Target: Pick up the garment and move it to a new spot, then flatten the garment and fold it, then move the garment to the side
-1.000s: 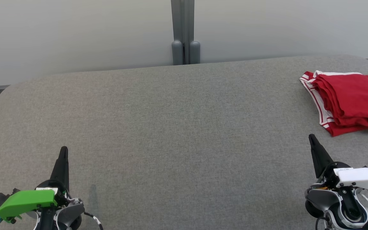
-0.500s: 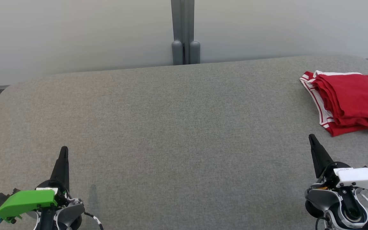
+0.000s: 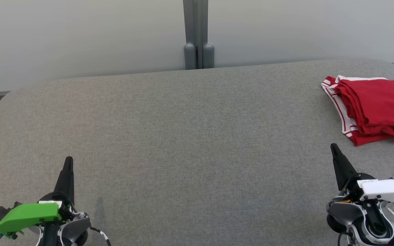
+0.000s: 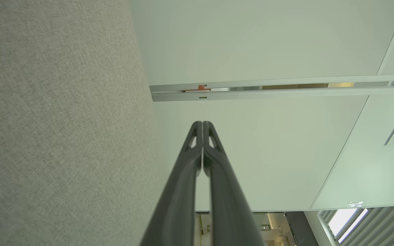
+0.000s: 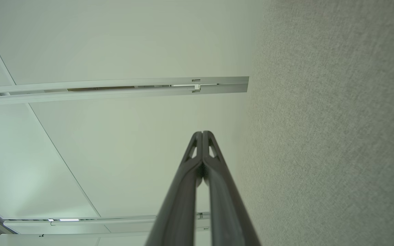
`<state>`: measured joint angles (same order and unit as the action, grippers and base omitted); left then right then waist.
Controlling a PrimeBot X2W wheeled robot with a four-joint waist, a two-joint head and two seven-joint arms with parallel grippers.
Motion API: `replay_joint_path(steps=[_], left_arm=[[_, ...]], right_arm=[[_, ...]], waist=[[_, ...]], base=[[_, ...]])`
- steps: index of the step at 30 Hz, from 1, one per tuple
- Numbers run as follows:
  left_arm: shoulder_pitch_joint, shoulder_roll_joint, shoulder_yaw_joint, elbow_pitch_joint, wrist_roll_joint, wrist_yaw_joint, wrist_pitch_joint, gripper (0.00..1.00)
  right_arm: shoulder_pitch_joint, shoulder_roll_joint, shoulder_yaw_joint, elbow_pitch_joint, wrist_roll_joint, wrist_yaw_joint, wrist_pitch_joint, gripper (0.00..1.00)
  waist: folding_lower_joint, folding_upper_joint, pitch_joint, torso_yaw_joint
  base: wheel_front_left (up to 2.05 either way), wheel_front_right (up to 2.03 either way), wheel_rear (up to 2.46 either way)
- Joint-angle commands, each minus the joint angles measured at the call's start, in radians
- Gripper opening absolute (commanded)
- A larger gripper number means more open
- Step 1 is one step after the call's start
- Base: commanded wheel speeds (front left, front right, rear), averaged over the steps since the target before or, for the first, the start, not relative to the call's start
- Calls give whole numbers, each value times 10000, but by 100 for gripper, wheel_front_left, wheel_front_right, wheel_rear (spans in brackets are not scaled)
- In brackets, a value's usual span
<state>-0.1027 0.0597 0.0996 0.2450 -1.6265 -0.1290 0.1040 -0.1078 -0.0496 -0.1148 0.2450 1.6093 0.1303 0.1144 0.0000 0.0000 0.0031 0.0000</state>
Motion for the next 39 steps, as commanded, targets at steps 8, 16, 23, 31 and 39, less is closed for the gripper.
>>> replay_joint_path(steps=[8, 16, 23, 31, 39], left_arm=[[-141, 6, 59, 15, 62, -42, 30, 0], [-143, 0, 73, 14, 81, -42, 49, 0], [-144, -9, 82, 15, 96, -42, 57, 0], [-145, -20, 94, 15, 99, -42, 72, 0], [-147, -29, 105, 16, 107, -42, 77, 0]], right_arm=[[-63, -4, -12, 13, 67, 7, 30, 0], [-63, -4, -11, 13, 67, 7, 30, 0], [-63, -4, -11, 13, 68, 7, 30, 0], [-63, -4, -10, 13, 68, 7, 29, 0], [-63, -4, -10, 13, 68, 7, 29, 0]], waist=[[0, 0, 0, 0], [0, 0, 0, 0], [0, 0, 0, 0], [0, 0, 0, 0], [0, 0, 0, 0]], base=[[0, 0, 0], [0, 0, 0], [0, 0, 0], [0, 0, 0], [0, 0, 0]])
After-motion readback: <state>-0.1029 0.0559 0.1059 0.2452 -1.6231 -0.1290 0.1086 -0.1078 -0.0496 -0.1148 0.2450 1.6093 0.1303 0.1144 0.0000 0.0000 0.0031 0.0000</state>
